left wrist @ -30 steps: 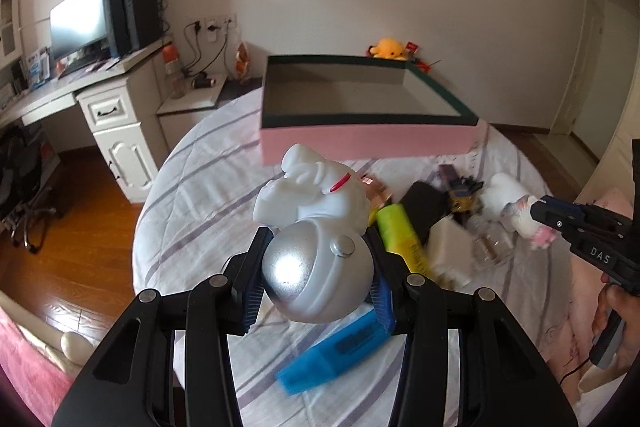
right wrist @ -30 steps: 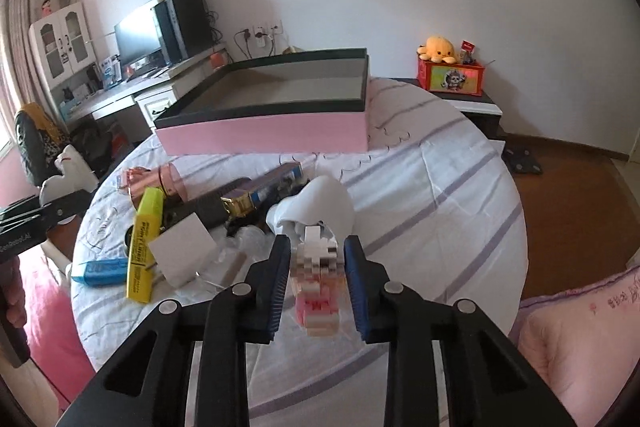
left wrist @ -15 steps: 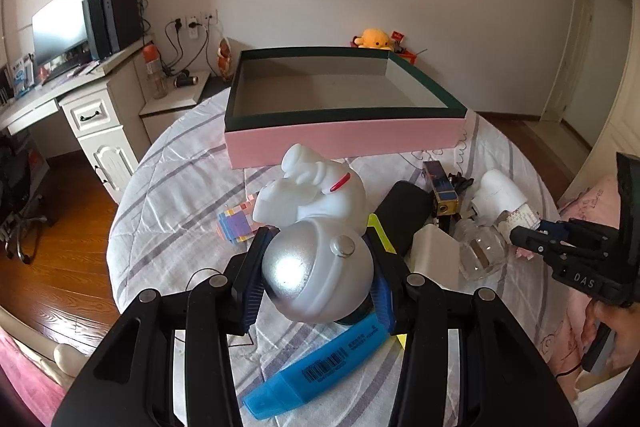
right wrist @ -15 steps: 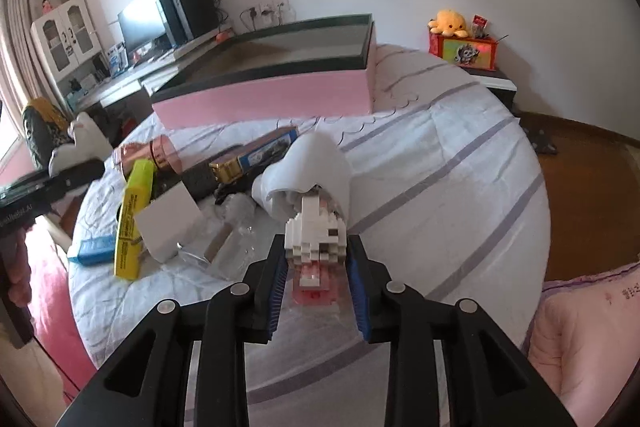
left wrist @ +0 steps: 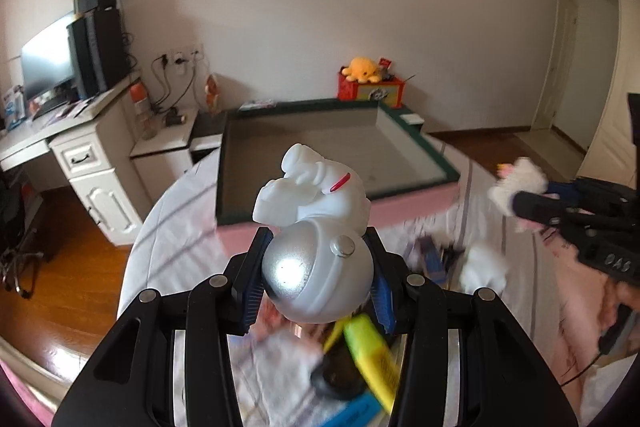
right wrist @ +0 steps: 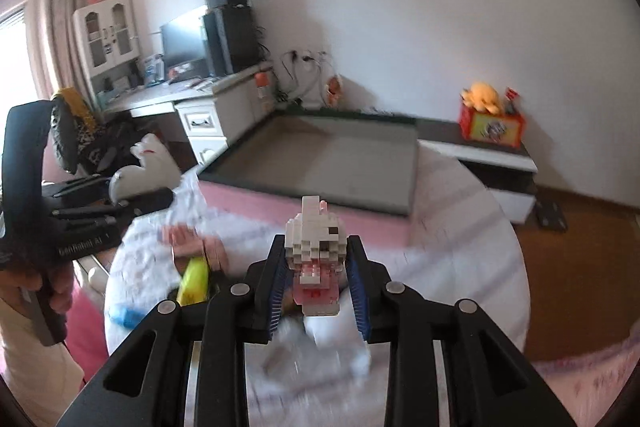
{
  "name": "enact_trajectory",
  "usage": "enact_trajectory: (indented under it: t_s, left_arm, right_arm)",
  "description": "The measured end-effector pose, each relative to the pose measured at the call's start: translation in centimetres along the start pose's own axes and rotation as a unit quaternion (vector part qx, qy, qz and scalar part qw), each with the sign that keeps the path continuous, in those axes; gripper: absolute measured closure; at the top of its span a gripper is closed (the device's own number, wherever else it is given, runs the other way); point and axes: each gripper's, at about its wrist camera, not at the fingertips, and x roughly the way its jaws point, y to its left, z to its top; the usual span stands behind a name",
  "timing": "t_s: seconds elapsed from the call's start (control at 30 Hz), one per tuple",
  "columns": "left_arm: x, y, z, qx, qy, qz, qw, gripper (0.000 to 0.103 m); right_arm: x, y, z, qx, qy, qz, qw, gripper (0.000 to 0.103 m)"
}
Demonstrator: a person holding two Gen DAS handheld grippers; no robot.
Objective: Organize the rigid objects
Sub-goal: 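Carry both figures over the pink box and open both tools to drop them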
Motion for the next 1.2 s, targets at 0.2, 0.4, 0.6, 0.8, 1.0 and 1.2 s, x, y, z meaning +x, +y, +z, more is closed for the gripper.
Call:
enact_trajectory:
  t_s: [0.2, 0.4, 0.6, 0.8, 1.0, 1.2]
  left_arm:
    - [4.5, 0.9, 4.9, 0.000, 0.011, -0.007, 0.9999, 0.057]
    - [11.3, 2.5, 6.7, -0.016, 0.062, -0.004, 0.9979, 0.057]
    - [16.2, 3.1, 5.7, -0.019, 0.110, -0.003, 0.9937, 0.057]
    - [17.4, 2.9, 4.8, -0.019, 0.126, 0.001, 0.9918, 0.057]
    - [14.8, 3.7, 5.0, -0.038, 0.097, 0.033, 0.9940, 0.022]
    - [7.6, 4.8, 4.5, -0.049, 0.033, 0.075, 0.9954, 0.003]
  right_arm:
    - [7.2, 0.8, 4.8, -0.013, 0.027, 0.024, 0.999, 0.074]
    - [14.1, -0.9, 6.8, 0.005, 0.068, 0.014, 0.998, 0.074]
    - [18.1, -2.4, 6.1, 0.017, 0.109, 0.010, 0.994, 0.073]
    - [18.5, -2.3, 6.0, 0.016, 0.113, 0.010, 0.993, 0.073]
    - [17.4, -2.7, 5.9, 0.032, 0.102, 0.002, 0.994, 0.041]
    - [11.9, -2.6, 6.3, 0.044, 0.051, -0.010, 0.998, 0.023]
